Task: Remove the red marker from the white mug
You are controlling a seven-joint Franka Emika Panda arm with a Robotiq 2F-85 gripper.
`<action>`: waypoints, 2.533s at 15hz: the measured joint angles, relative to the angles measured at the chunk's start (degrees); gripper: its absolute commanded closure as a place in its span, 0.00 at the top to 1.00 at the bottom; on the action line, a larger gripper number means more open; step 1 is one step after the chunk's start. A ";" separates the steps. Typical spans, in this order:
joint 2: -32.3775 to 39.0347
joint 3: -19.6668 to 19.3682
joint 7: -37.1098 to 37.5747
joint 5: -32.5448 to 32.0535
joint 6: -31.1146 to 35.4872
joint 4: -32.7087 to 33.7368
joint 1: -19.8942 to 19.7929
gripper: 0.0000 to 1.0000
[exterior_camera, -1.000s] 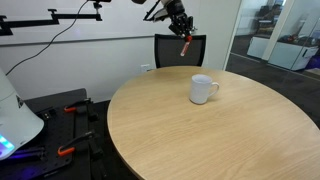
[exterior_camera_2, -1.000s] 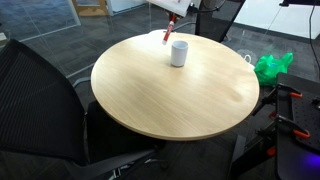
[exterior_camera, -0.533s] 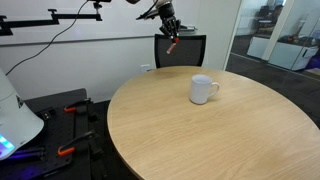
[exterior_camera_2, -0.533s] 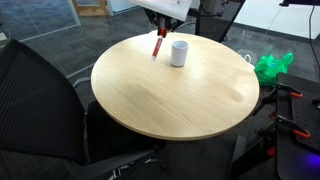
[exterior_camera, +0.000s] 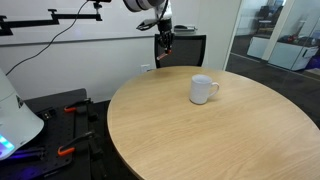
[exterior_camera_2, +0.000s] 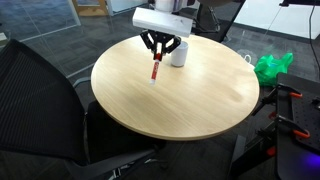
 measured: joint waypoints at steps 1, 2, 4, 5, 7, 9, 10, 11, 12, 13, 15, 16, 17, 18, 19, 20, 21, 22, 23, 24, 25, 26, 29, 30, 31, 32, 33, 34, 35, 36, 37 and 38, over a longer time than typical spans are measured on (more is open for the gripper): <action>1.05 0.36 -3.20 2.31 0.67 0.03 -0.49 0.05; 2.08 0.55 -6.13 4.51 0.96 0.11 -0.84 0.05; 4.13 0.62 -11.06 8.42 0.97 0.39 -1.36 0.05; 5.18 0.62 -13.08 10.07 0.97 0.58 -1.60 0.05; 7.28 0.62 -16.24 12.73 0.95 1.08 -2.03 0.05; 9.33 0.61 -18.56 14.72 0.83 1.84 -2.33 0.05; 10.29 0.61 -19.36 15.43 0.73 2.28 -2.45 0.05; 11.21 0.60 -19.91 16.15 0.52 2.76 -2.55 0.05; 12.07 0.58 -20.48 16.70 0.18 3.31 -2.63 0.05; 12.90 0.53 -20.82 17.19 -0.22 3.88 -2.68 0.05; 14.36 0.42 -20.91 17.82 -0.99 5.03 -2.69 0.05; 14.98 0.37 -20.91 18.05 -1.50 5.59 -2.69 0.43; 15.58 0.31 -20.91 18.13 -2.23 6.28 -2.68 0.45; 16.03 0.26 -20.91 18.16 -2.93 6.90 -2.68 0.52; 16.41 0.22 -20.91 18.16 -3.61 7.48 -2.67 0.59; 16.74 0.18 -20.91 18.16 -4.28 8.04 -2.65 0.68; 17.01 0.14 -20.91 18.16 -4.89 8.53 -2.62 0.74; 17.18 0.09 -20.91 18.16 -5.35 8.92 -2.57 0.83; 17.29 0.04 -20.91 18.16 -5.81 9.30 -2.51 0.89; 17.33 -0.01 -20.90 18.16 -6.16 9.60 -2.42 0.98; 17.33 -0.14 -20.88 18.16 -6.40 9.84 -2.24 0.99; 17.33 -0.37 -20.84 18.16 -6.52 10.07 -1.94 1.00; 17.28 -0.85 -20.65 17.97 -6.53 10.65 -0.84 1.00; 17.16 -1.19 -20.50 17.83 -6.53 10.76 -0.28 1.00; 16.96 -1.60 -20.29 17.60 -6.52 10.81 0.41 1.00; 16.70 -2.10 -19.68 17.36 -6.50 10.82 1.15 1.00; 16.37 -2.54 -19.01 16.89 -6.48 10.81 1.87 1.00; 16.00 -3.15 -17.89 16.03 -6.46 10.81 2.71 1.00; 15.57 -3.84 -16.43 15.02 -6.45 10.78 3.61 1.00; 15.13 -4.47 -15.02 14.00 -6.45 10.74 4.41 1.00; 14.67 -4.96 -13.68 13.07 -6.43 10.64 5.07 1.00; 14.26 -5.30 -12.59 12.37 -6.39 10.52 5.51 1.00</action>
